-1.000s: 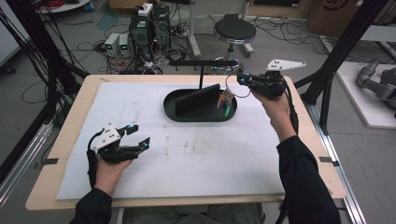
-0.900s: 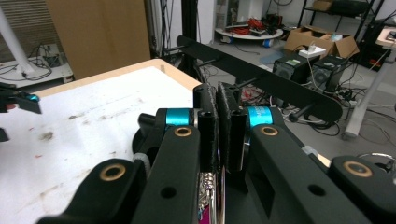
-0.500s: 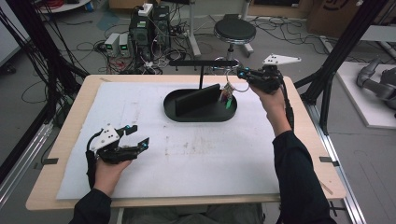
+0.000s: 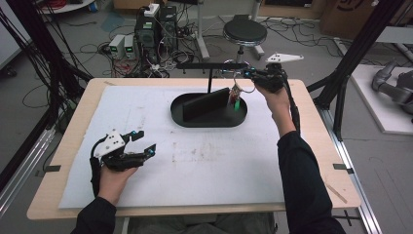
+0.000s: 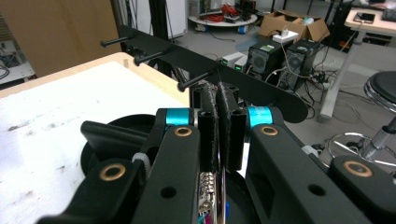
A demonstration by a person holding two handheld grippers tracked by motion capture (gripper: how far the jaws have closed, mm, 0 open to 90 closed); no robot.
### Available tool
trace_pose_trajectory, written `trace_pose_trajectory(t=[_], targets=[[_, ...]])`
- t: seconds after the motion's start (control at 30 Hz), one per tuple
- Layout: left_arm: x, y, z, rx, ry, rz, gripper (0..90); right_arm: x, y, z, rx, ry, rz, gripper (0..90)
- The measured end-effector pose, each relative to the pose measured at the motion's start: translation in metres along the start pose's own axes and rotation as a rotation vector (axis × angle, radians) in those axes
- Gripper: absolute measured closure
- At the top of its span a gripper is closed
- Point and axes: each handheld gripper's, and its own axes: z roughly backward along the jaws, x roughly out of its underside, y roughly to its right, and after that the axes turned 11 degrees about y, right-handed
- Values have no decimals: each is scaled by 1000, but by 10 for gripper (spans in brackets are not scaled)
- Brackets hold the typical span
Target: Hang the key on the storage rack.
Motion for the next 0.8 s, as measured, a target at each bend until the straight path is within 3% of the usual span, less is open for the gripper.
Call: trace_pose_trajectory(t=[0.3, 0.8], targets=[[0, 0, 2, 0, 1, -2, 307, 7, 9, -10, 48, -36, -26, 876], [1, -1, 2, -1, -3, 1, 307, 15, 17, -15, 68, -50, -41, 875]])
